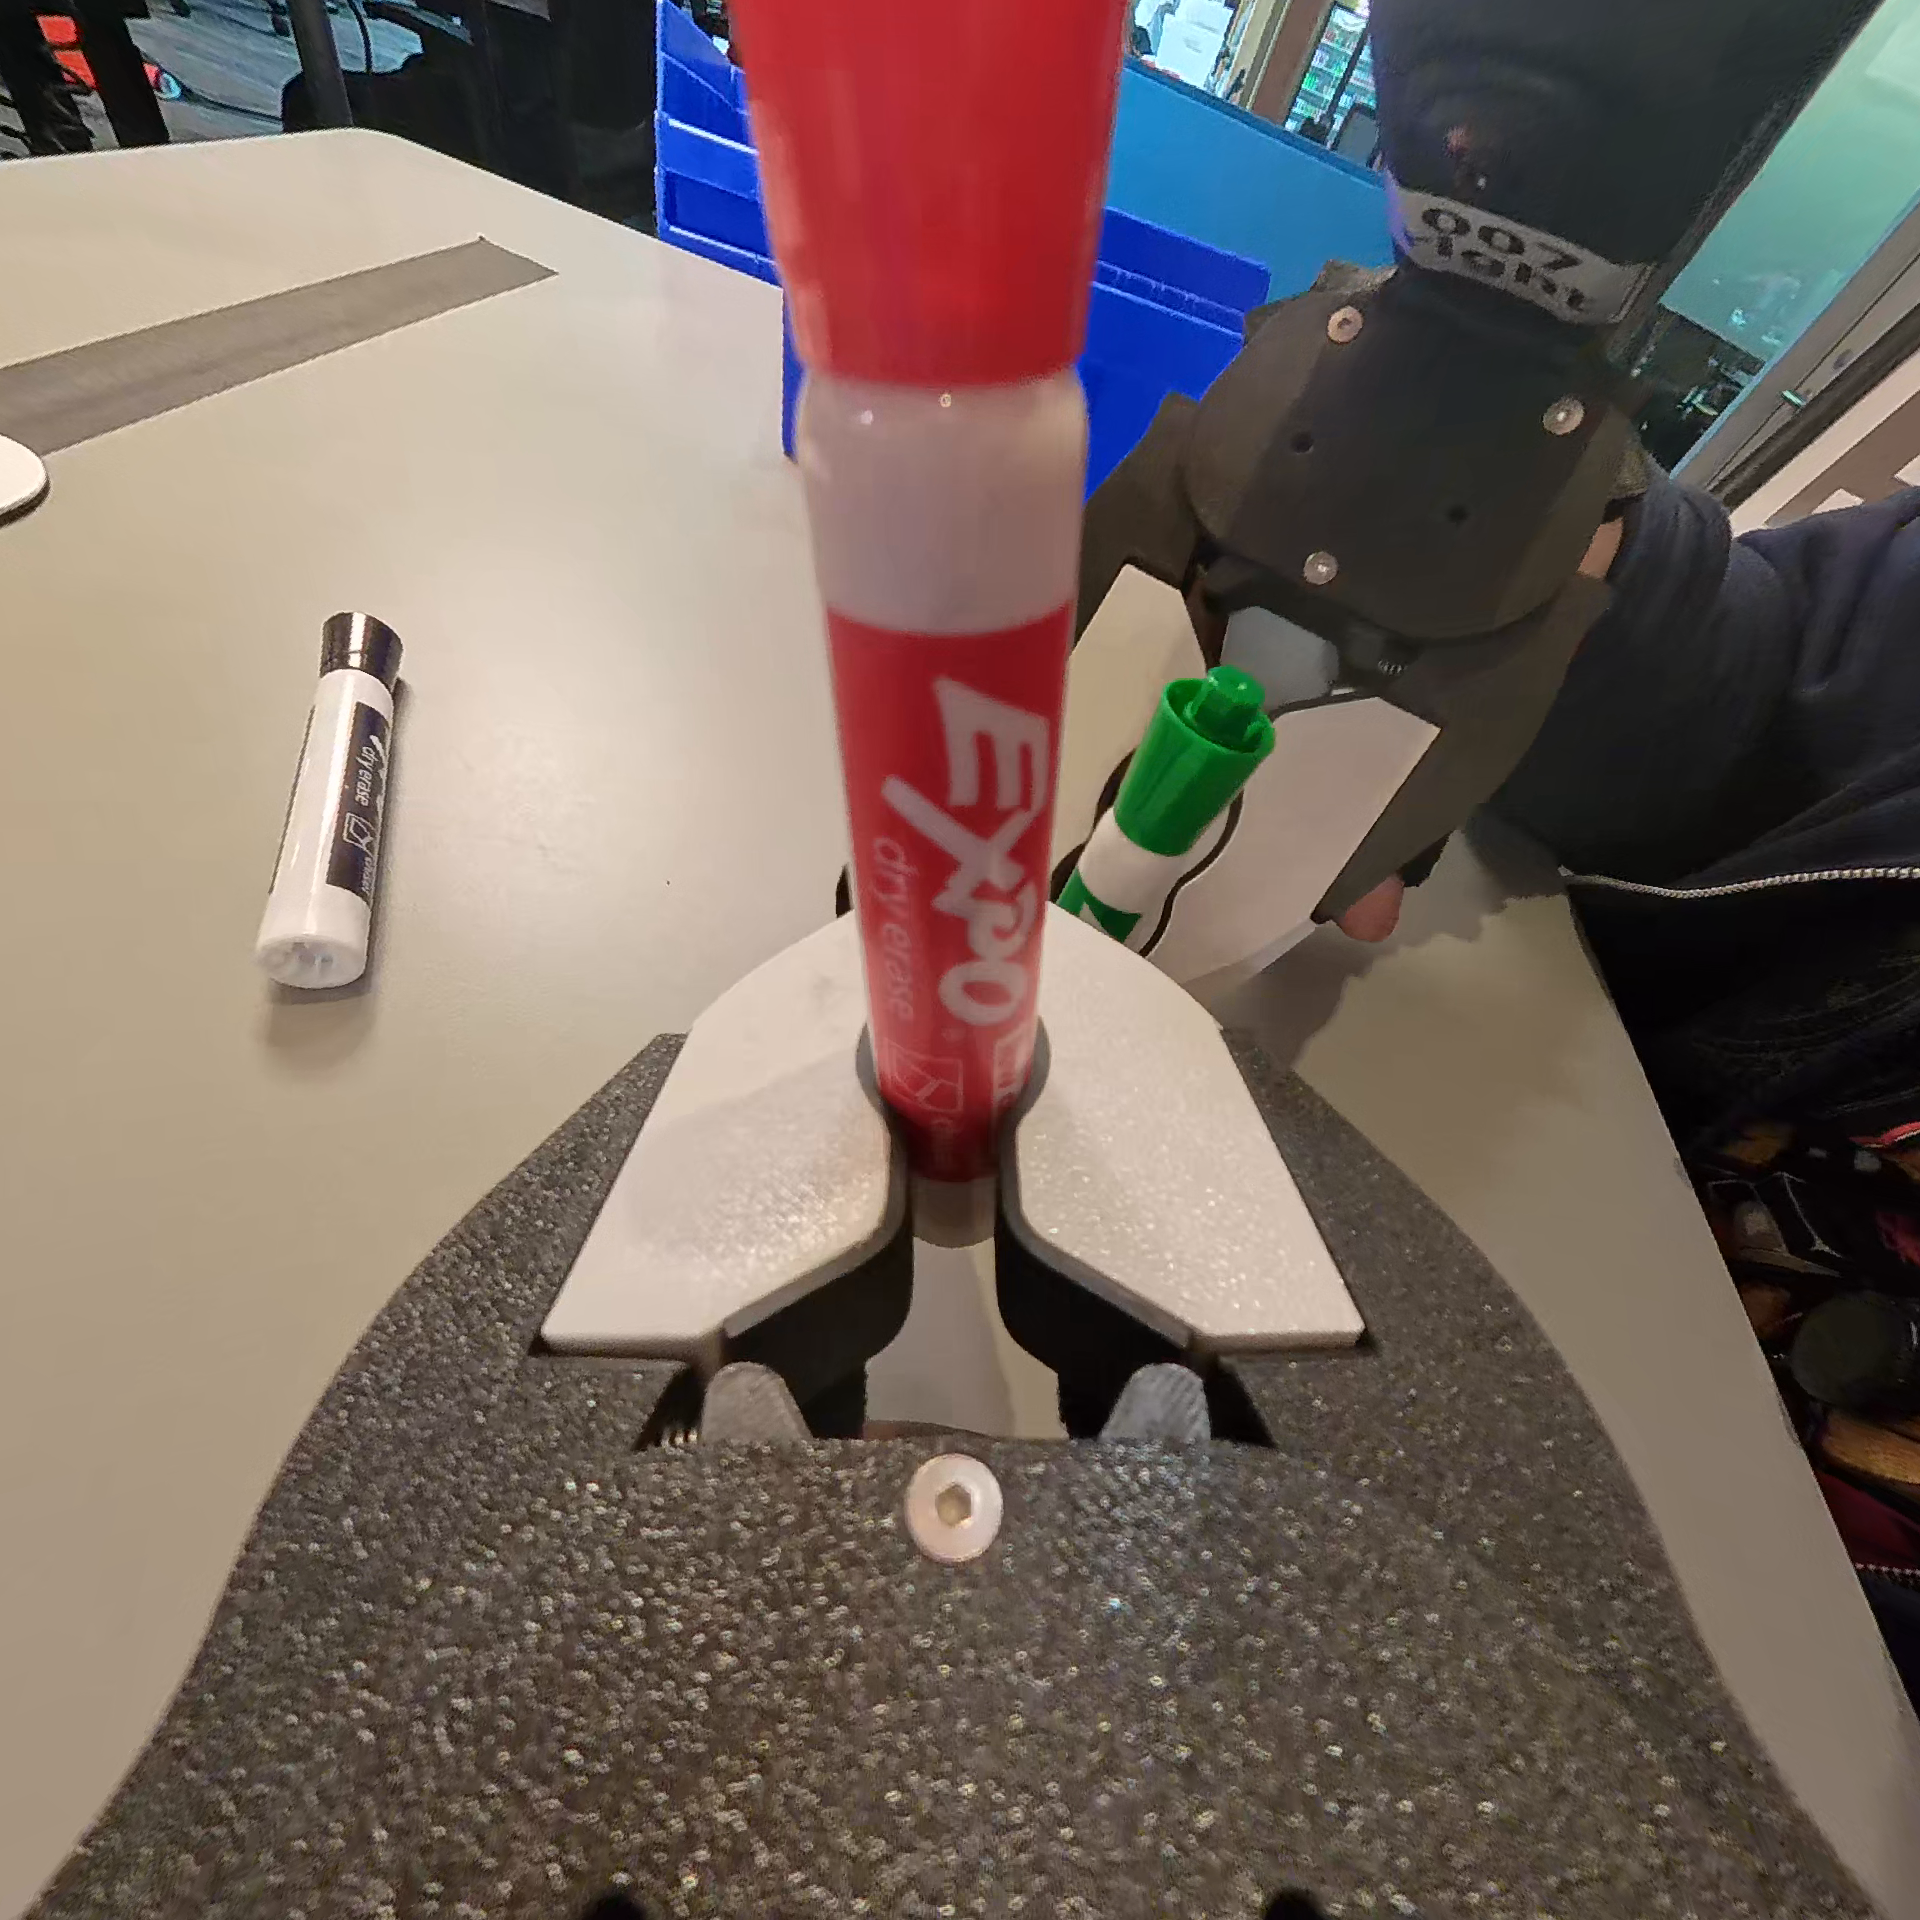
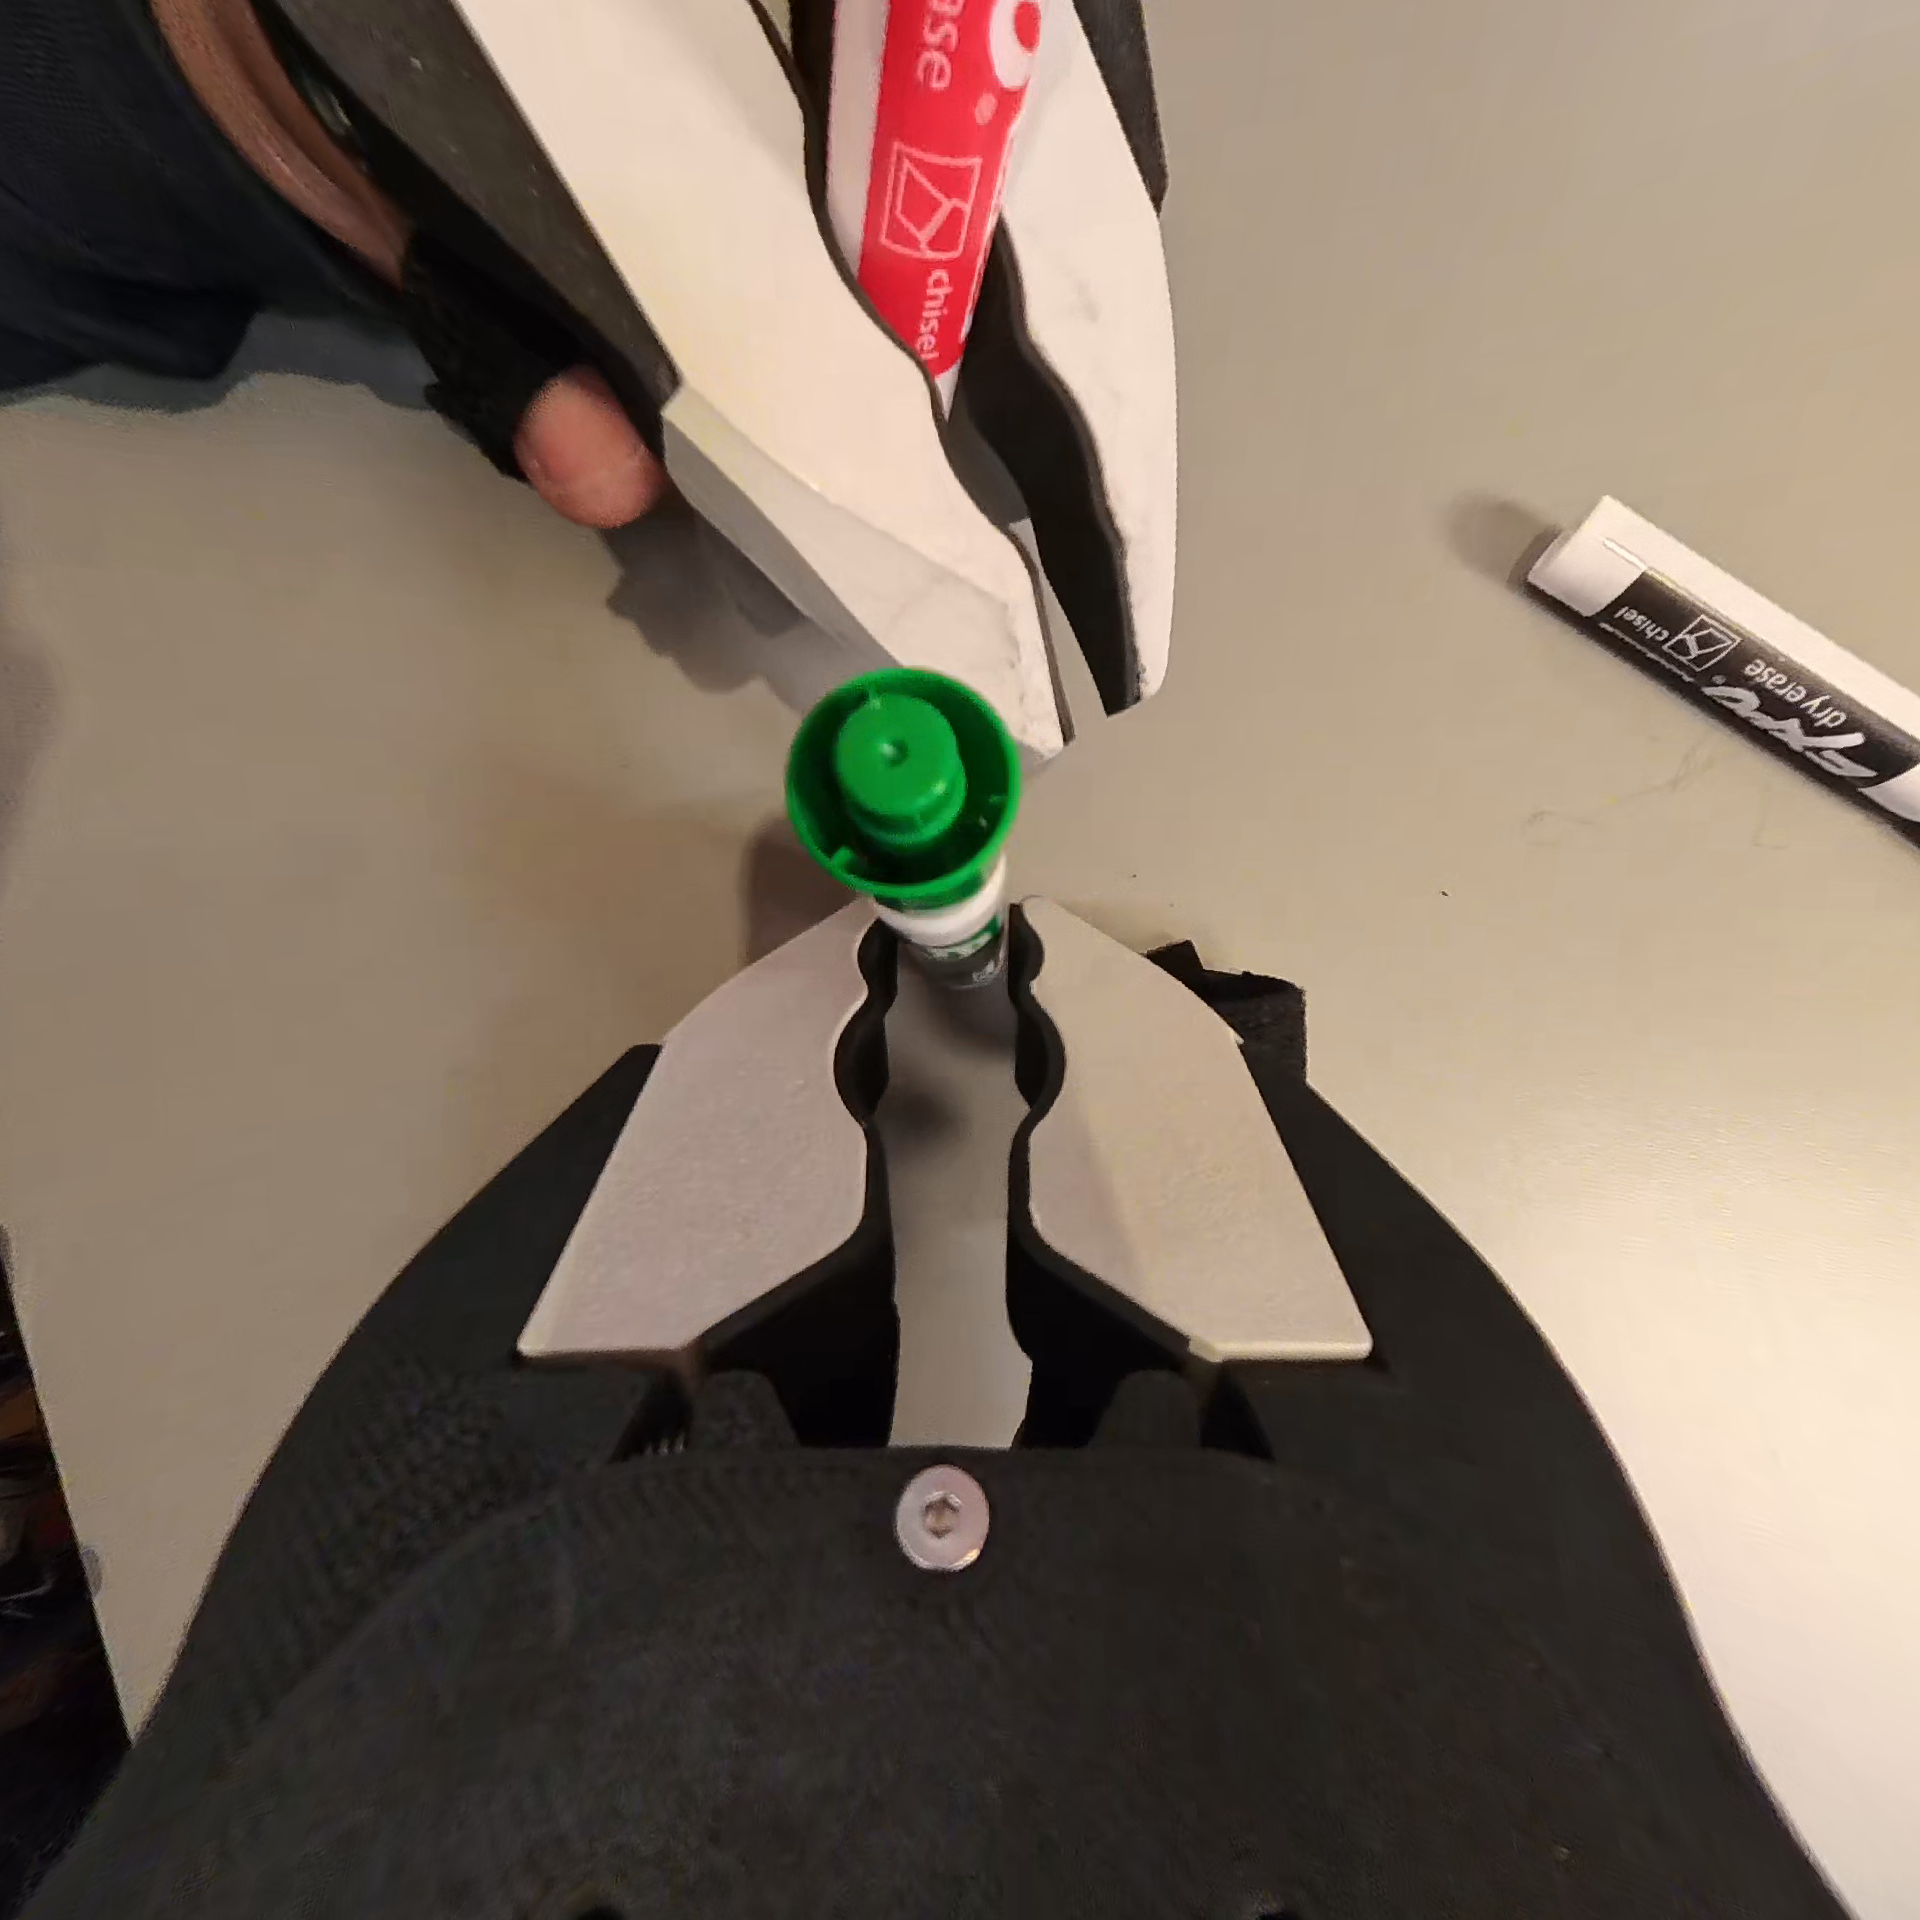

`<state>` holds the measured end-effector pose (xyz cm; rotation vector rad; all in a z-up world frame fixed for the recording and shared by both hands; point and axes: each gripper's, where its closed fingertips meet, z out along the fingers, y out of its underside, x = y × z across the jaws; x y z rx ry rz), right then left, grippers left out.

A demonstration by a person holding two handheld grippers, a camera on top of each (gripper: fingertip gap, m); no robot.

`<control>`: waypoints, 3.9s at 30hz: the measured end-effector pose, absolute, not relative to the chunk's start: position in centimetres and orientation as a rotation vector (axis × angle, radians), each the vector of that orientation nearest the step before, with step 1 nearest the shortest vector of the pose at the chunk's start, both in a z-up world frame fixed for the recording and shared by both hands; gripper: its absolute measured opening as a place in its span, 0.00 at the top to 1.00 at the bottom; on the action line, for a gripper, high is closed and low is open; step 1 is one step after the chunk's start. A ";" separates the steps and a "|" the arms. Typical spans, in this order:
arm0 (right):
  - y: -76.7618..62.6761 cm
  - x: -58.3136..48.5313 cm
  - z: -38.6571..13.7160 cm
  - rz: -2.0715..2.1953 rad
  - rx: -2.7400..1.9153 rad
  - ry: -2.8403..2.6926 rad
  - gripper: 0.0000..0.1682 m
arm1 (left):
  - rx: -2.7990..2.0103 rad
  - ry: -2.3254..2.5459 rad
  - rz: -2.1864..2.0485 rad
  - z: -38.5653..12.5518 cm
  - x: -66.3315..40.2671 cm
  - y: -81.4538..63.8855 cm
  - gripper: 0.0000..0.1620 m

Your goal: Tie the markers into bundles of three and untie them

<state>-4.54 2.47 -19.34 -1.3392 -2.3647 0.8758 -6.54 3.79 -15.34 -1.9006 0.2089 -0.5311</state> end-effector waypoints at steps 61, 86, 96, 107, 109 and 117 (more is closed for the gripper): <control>2.4 -9.3 -3.1 1.941 -1.242 -1.686 0.89 | -1.803 0.362 -0.843 -14.1 -3.8 1.6 0.91; 4.2 -11.0 -8.2 2.121 -1.588 -1.494 0.89 | -1.862 0.135 -1.020 -15.2 -3.6 2.7 0.82; 4.7 -10.6 -8.9 1.994 -1.579 -1.587 0.88 | -1.917 0.021 -1.035 -15.9 -4.1 3.2 0.88; 5.7 -10.3 -7.3 1.787 -1.107 -1.635 0.70 | -1.844 -0.074 -1.174 -14.9 -3.8 3.3 0.88; 5.7 -9.5 -7.1 1.697 -0.918 -1.679 0.65 | -1.814 -0.108 -1.217 -14.6 -4.1 3.3 0.88; 4.2 -8.4 -10.5 1.311 -0.534 -1.862 0.38 | -1.808 -0.150 -1.282 -14.7 -4.0 3.3 0.88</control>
